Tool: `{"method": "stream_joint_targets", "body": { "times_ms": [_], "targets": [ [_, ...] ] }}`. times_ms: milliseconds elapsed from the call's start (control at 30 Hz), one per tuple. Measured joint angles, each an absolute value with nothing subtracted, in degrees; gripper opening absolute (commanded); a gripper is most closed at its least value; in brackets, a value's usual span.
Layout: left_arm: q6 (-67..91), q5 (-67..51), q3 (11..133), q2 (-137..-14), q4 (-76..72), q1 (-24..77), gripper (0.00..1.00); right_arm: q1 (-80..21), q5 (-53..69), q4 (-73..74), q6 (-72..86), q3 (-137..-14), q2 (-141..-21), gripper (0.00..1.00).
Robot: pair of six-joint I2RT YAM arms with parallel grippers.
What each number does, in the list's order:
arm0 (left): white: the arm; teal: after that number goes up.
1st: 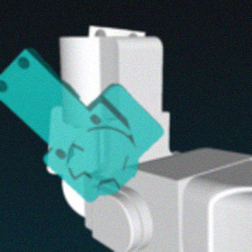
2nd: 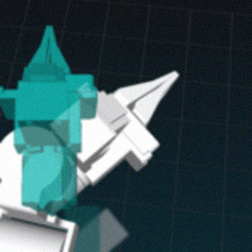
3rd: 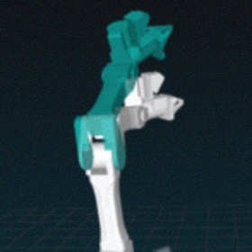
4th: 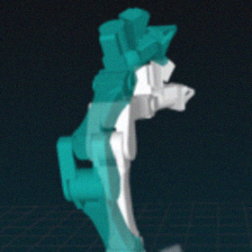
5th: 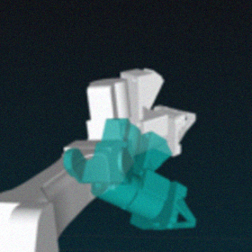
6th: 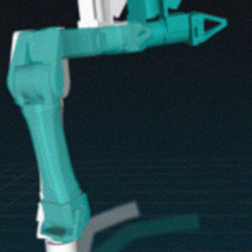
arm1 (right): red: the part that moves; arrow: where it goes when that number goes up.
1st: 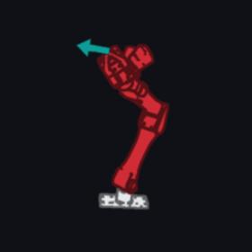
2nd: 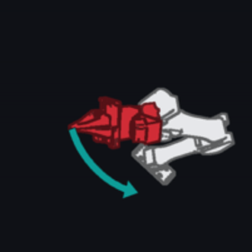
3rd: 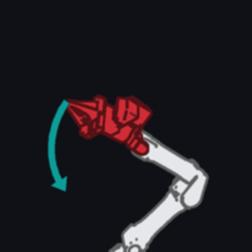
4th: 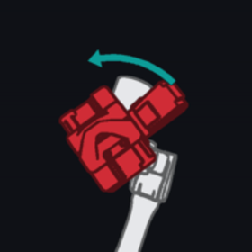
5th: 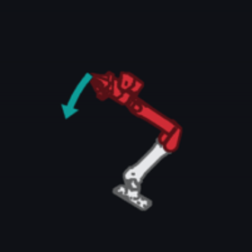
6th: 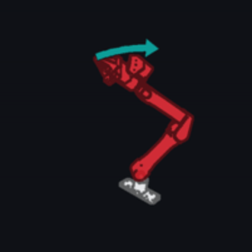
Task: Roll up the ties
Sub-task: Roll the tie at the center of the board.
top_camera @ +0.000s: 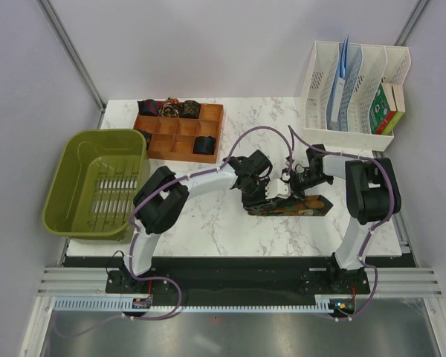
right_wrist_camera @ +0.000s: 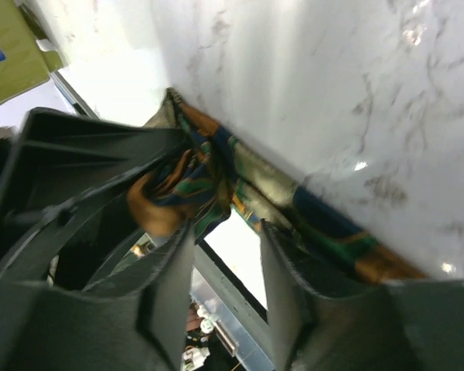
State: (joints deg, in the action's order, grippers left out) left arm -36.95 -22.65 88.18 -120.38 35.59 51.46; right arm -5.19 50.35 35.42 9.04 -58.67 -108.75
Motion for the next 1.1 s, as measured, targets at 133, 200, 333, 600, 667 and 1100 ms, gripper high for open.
{"method": "stream_joint_targets", "body": {
  "times_ms": [133,200,333,600,667,1100],
  "targets": [
    [-36.99,-22.61,88.18,-120.40,35.62,51.48,0.45,-4.75,50.65,36.10,8.51,-58.65,-104.75,0.58],
    [-36.99,-22.59,88.18,-120.40,35.59,51.51,0.46,-4.75,51.11,35.97,8.62,-58.57,-103.28,0.59],
    [-37.19,-22.57,88.29,-120.51,35.64,51.51,0.47,-4.86,51.27,34.48,9.61,-57.12,-102.89,0.57],
    [-37.39,-22.50,88.60,-121.12,35.64,51.62,0.52,-7.03,51.24,30.70,12.01,-53.80,-103.81,0.24],
    [-37.45,-22.37,88.60,-121.12,35.59,51.68,0.52,-7.01,51.40,30.26,12.36,-53.78,-104.16,0.14],
    [-37.15,-22.63,88.01,-120.20,34.85,51.59,0.72,-5.04,49.50,30.44,11.99,-53.89,-107.59,0.00]
  ]
}}
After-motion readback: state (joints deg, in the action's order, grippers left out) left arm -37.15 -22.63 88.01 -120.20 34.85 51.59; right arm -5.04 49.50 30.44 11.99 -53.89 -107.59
